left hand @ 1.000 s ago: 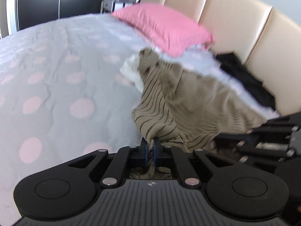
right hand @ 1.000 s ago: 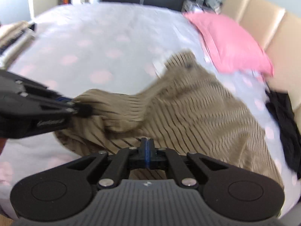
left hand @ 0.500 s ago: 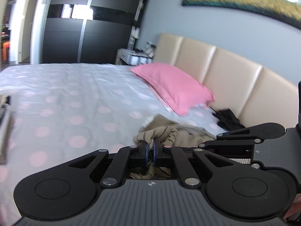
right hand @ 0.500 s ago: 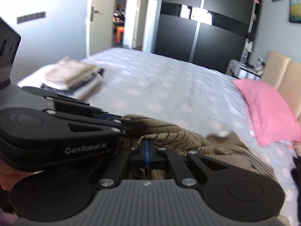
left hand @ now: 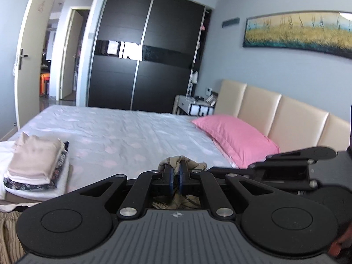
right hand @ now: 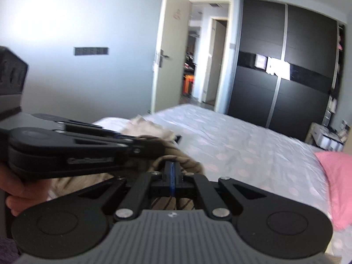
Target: Fold clothes
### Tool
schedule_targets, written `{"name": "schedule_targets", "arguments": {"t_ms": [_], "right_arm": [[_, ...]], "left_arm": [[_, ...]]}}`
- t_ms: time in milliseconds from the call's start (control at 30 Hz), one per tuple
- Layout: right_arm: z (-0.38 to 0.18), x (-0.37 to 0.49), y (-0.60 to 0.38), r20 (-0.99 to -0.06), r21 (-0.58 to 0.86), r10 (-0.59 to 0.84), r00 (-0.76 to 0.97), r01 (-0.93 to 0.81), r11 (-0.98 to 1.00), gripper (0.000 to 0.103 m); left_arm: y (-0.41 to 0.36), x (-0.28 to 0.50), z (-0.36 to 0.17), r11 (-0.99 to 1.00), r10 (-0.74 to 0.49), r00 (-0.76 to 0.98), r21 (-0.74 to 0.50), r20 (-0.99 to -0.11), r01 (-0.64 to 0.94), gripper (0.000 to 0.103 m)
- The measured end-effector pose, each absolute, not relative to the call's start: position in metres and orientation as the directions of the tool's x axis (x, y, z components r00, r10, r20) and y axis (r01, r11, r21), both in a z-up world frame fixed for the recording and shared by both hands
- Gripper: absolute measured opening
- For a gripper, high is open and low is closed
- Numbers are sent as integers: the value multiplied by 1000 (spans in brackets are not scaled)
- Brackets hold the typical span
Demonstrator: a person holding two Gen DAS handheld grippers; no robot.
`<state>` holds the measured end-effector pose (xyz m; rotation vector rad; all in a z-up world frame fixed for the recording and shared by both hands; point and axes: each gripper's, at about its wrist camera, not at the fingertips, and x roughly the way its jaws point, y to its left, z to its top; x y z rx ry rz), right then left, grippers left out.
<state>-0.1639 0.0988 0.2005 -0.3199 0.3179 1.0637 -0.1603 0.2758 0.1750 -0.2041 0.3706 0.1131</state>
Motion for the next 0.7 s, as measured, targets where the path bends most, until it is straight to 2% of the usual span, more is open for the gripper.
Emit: {"name": "schedule_targets", "arguments": {"t_ms": [100,300,333,400,567,700], "right_arm": [[178,-135,75,-462,-111,708,534,-827,552,0],[111,-73,4,-611,-132,440,658,-632,763,0],[100,-64,-10,-629,-140,397,668,-600,788,0],[82,-47,-31,-656,-166,316,685,-540,825,0],[37,5,-90,-698,-254,90,711,-362,897,0],[8,41,-139,-701,-341,-84,708,-229,912,0]], "left_arm": [[261,-139,148,978,-7,898,-191,-439,-85,3],[216,-91,88,979,-146,823,-198,-549,42,7],[208,-82,78,977,-170,806,-201,-566,65,10],[197,-71,61,974,-203,784,-206,-586,98,25],[198,-54,34,981,-162,757,-184,-633,56,42],[211,-40,16,990,-97,730,-143,-677,-1,43]]}}
